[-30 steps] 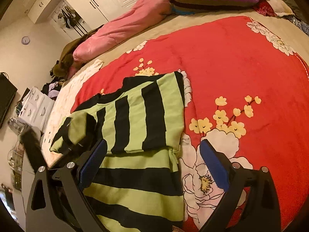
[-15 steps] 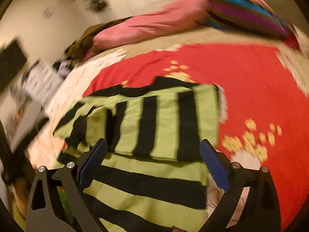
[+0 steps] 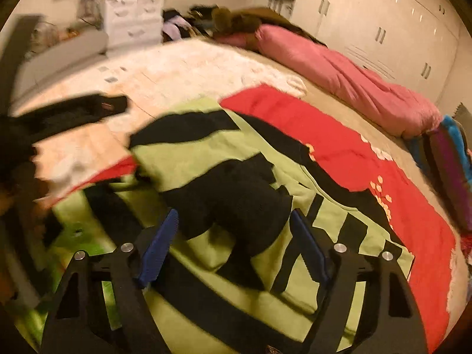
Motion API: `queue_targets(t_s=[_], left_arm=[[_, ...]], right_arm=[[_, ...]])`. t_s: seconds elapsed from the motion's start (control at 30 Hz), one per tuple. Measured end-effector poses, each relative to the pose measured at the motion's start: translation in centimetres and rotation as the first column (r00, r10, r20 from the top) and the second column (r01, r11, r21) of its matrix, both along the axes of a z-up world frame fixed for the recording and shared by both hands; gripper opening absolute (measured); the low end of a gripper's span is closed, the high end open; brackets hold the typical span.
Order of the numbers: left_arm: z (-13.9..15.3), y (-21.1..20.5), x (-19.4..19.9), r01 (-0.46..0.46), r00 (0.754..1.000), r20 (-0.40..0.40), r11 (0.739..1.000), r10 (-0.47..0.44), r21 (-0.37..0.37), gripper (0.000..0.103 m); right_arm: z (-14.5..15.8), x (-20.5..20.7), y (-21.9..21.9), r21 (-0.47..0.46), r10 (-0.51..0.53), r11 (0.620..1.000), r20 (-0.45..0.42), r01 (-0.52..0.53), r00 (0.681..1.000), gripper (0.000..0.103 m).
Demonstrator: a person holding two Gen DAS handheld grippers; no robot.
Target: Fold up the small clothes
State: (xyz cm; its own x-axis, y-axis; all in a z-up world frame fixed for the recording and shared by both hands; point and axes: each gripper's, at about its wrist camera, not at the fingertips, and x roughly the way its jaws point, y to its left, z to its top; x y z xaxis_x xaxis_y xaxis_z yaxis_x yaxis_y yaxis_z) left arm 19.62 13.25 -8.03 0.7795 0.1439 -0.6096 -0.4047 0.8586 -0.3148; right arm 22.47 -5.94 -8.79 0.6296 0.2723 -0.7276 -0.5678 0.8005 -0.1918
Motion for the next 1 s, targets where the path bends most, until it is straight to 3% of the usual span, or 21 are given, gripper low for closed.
queue_targets(t_s=[0.1, 0.17, 0.2, 0.27, 0.33, 0.37, 0.5, 0.57, 0.63, 0.7, 0.73, 0.77, 0.8, 0.9, 0.93, 1.0], left_arm=[[0.0, -0.1, 0.1, 0.009, 1.000, -0.007, 1.000, -0.009, -0.006, 0.079], [-0.1, 0.0, 0.1, 0.010, 1.000, -0.006, 1.000, -0.010, -0.012, 0.079], [-0.1, 0.1, 0.1, 0.011, 1.000, -0.005, 1.000, -0.011, -0.015, 0.079], [-0.2, 0.3, 0.1, 0.009, 1.000, -0.004, 1.000, -0.009, -0.022, 0.079], [-0.2, 0.3, 0.1, 0.012, 1.000, -0.004, 1.000, -0.012, -0.025, 0.079], [-0.2, 0.3, 0.1, 0.016, 1.000, -0.004, 0.999, -0.016, -0.028, 0.079], [0.2, -0.2, 0.1, 0.045, 0.999, 0.017, 0.999, -0.044, -0.021, 0.079], [0.5, -0.7, 0.1, 0.073, 0.997, 0.036, 0.997, -0.073, -0.014, 0.079], [0.7, -1.8, 0.5, 0.122, 0.992, 0.043, 0.993, -0.122, 0.002, 0.079], [0.8, -2.9, 0.8, 0.165, 0.986, 0.035, 0.986, -0.166, 0.023, 0.079], [0.7, -3.4, 1.0, 0.185, 0.982, 0.033, 0.982, -0.186, 0.029, 0.079], [0.7, -3.9, 1.1, 0.203, 0.978, 0.031, 0.978, -0.205, 0.037, 0.079], [0.7, -4.6, 1.3, 0.227, 0.973, 0.022, 0.973, -0.228, 0.050, 0.079], [0.3, -6.9, 2.1, 0.287, 0.958, -0.024, 0.952, -0.286, 0.108, 0.079], [0.1, -7.7, 2.4, 0.309, 0.951, -0.034, 0.943, -0.307, 0.123, 0.079], [0.0, -9.2, 2.7, 0.344, 0.939, -0.044, 0.927, -0.342, 0.151, 0.079]], right_arm=[[-2.0, 2.1, -0.1, -0.041, -0.061, 0.997, -0.036, 0.059, 0.998, 0.074], [-3.0, 3.5, -1.1, 0.000, -0.093, 0.996, -0.102, 0.093, 0.990, 0.052], [-3.2, 4.0, -1.9, 0.030, -0.106, 0.993, -0.135, 0.111, 0.985, 0.033], [-2.9, 4.9, -4.0, 0.160, -0.116, 0.975, -0.226, 0.154, 0.967, 0.030], [-1.8, 5.5, -6.6, 0.318, -0.115, 0.924, -0.292, 0.210, 0.949, 0.028], [-1.2, 5.6, -8.0, 0.389, -0.111, 0.891, -0.316, 0.235, 0.942, 0.027], [2.1, 5.6, -13.6, 0.652, -0.058, 0.696, -0.366, 0.300, 0.929, 0.027], [3.2, 5.8, -17.5, 0.767, -0.042, 0.551, -0.369, 0.330, 0.928, 0.027], [3.0, 5.6, -20.1, 0.804, -0.068, 0.460, -0.391, 0.376, 0.918, 0.030], [1.9, 5.5, -22.6, 0.783, -0.150, 0.432, -0.428, 0.448, 0.892, 0.034], [1.2, 5.5, -23.4, 0.765, -0.191, 0.423, -0.449, 0.486, 0.873, 0.053], [0.0, 5.3, -24.7, 0.730, -0.251, 0.398, -0.497, 0.556, 0.831, 0.066], [-1.4, 5.0, -26.0, 0.682, -0.303, 0.369, -0.553, 0.631, 0.776, 0.086], [-4.3, 3.9, -28.1, 0.581, -0.377, 0.327, -0.643, 0.746, 0.666, 0.086], [-4.8, 3.5, -28.4, 0.575, -0.380, 0.326, -0.647, 0.751, 0.661, 0.086], [-4.8, 3.1, -28.4, 0.578, -0.382, 0.356, -0.627, 0.734, 0.679, 0.085]])
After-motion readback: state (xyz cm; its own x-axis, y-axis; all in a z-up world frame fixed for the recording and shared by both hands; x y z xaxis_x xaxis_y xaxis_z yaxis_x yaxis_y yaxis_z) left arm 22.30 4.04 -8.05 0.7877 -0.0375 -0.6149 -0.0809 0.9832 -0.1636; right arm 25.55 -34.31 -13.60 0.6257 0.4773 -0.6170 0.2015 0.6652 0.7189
